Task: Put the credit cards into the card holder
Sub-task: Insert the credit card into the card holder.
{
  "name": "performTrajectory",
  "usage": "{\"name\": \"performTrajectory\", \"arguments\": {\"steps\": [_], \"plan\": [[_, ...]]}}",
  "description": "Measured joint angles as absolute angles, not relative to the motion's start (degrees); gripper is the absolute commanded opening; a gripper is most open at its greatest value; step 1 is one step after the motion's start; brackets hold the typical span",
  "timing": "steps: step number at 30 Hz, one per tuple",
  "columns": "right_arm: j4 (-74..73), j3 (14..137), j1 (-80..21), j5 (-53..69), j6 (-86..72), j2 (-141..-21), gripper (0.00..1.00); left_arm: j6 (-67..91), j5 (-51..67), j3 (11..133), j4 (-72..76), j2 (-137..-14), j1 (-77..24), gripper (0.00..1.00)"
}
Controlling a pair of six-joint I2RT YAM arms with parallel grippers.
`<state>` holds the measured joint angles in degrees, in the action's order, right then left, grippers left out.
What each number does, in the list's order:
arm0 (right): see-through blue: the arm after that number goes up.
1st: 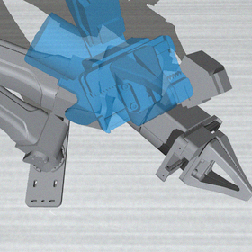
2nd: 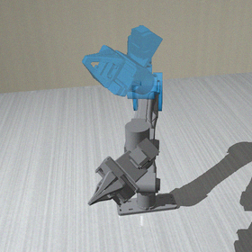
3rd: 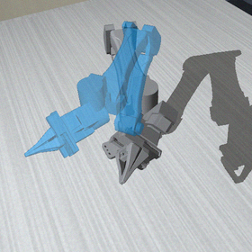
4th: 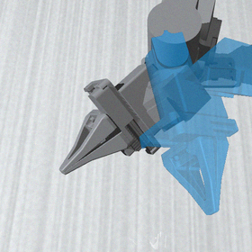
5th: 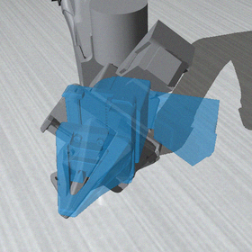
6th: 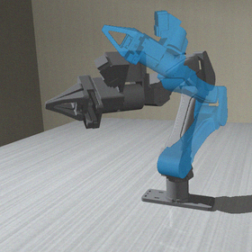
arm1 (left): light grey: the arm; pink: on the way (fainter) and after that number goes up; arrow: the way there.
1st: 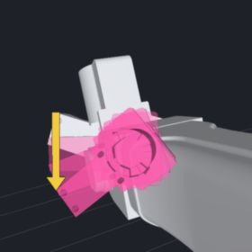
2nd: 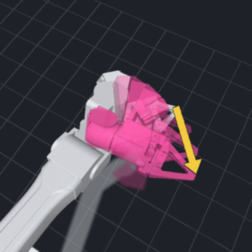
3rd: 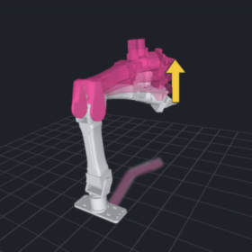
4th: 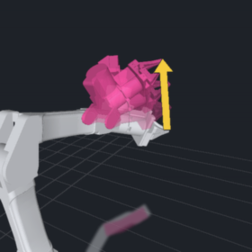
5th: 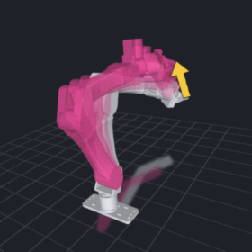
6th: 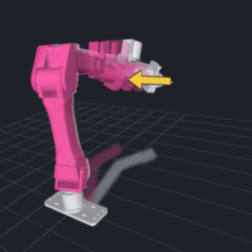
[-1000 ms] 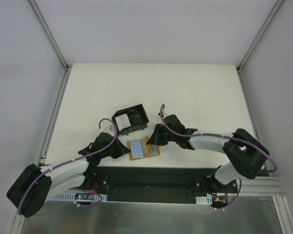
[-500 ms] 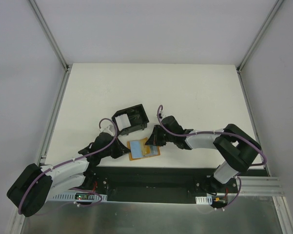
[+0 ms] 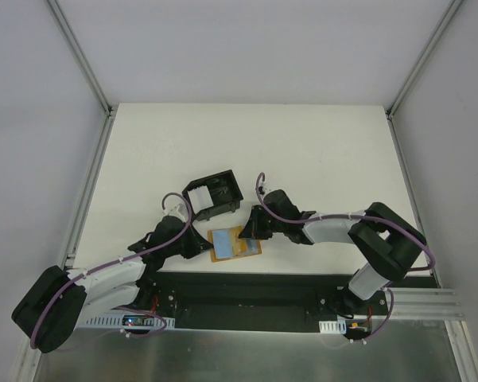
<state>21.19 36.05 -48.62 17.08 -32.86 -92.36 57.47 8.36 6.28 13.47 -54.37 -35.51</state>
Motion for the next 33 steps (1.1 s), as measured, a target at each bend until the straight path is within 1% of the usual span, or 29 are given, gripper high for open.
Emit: {"name": "performTrajectory", "arguments": {"steps": [21,23,26,31,33], "plan": [[19.40,39.29,-51.22,15.38,-32.58,-94.56,0.00,57.47,8.43,6.68,13.39,-54.87,-35.51,0.00],[19.29,39.31,-51.27,15.25,-32.82,-94.56,0.02,57.47,8.43,6.68,13.39,-54.87,-35.51,0.00],[19.31,39.31,-51.51,14.79,-34.15,-94.59,0.03,57.49,8.43,6.68,13.39,-54.87,-35.51,0.00],[20.56,39.20,-54.52,10.44,-38.81,-95.24,0.03,57.54,8.43,6.68,13.39,-54.85,-35.51,0.00],[21.30,39.24,-56.18,8.23,-40.73,-96.01,0.05,57.63,8.43,6.68,13.34,-54.85,-35.51,0.00]]}}
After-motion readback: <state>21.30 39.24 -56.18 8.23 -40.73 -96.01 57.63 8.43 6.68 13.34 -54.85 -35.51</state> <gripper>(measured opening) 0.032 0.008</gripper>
